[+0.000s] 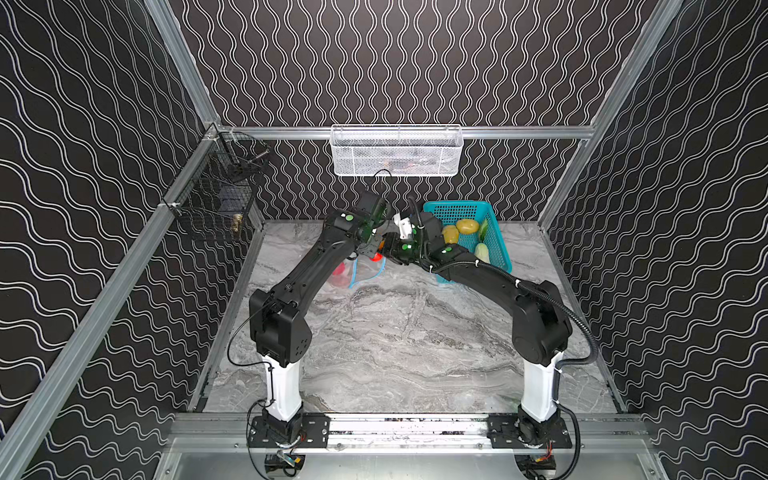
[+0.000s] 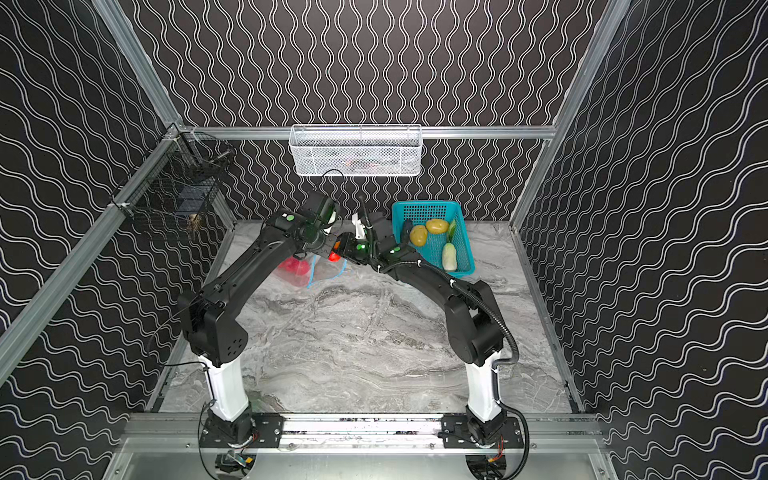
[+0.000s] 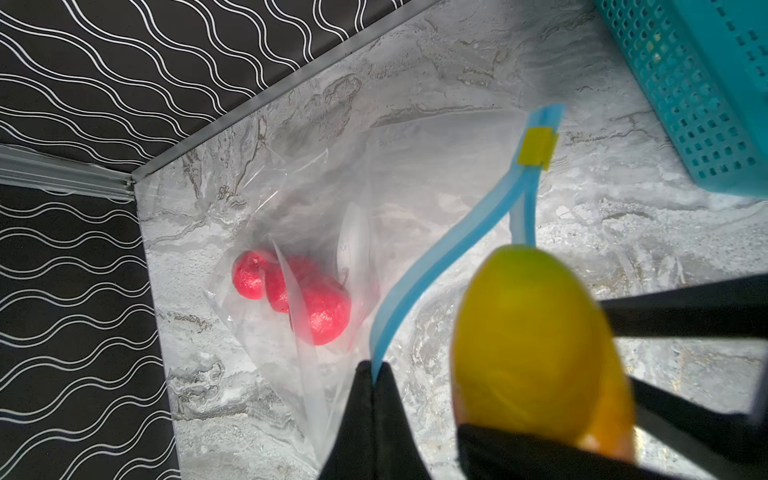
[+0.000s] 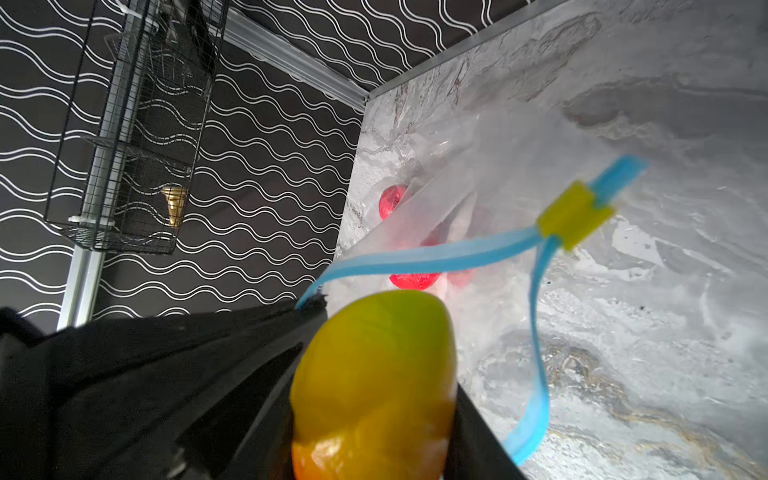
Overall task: Place the food in the zip-top bag and seal the zipper
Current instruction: 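Carry the mango with the right gripper over the bag opening, then lower the mango into the bag and open the right gripper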
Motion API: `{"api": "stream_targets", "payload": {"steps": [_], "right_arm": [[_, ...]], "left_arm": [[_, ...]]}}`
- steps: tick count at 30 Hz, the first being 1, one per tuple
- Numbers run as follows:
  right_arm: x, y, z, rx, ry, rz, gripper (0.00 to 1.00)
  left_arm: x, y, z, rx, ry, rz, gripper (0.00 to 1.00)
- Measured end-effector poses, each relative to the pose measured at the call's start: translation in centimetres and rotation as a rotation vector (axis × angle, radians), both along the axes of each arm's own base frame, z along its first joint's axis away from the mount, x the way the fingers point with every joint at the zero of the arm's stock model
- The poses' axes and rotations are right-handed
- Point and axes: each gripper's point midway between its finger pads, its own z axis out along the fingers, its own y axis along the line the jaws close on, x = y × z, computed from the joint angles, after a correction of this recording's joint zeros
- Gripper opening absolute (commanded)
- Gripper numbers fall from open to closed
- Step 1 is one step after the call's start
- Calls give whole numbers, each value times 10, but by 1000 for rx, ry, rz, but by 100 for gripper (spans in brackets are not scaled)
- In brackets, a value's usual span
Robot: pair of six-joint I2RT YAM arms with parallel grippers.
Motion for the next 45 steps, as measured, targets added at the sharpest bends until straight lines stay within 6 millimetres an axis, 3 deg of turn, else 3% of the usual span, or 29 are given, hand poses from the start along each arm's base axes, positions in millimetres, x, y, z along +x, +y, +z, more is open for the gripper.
{"api": "stream_targets", "payload": {"steps": [9, 11, 17, 19, 27, 45], "right_arm": [[-7, 19, -17, -10, 31, 22, 40], [-6, 21, -18, -8, 31, 23, 44], [4, 24, -19, -9, 44, -8, 77], [7, 25, -23, -17, 52, -14, 98], [6, 21, -29, -34, 77, -34, 99], [1, -3, -6, -124, 24, -94, 99]], "left_arm": [[-4, -3, 3, -22, 11, -12, 0], [-7, -4, 9, -36, 5, -18, 0], [-10, -3, 18, -49, -9, -20, 0], [-10, -3, 19, -54, -10, -22, 0], [-11, 0, 22, -45, -19, -15, 0], [-11, -1, 23, -53, -18, -20, 0]]}}
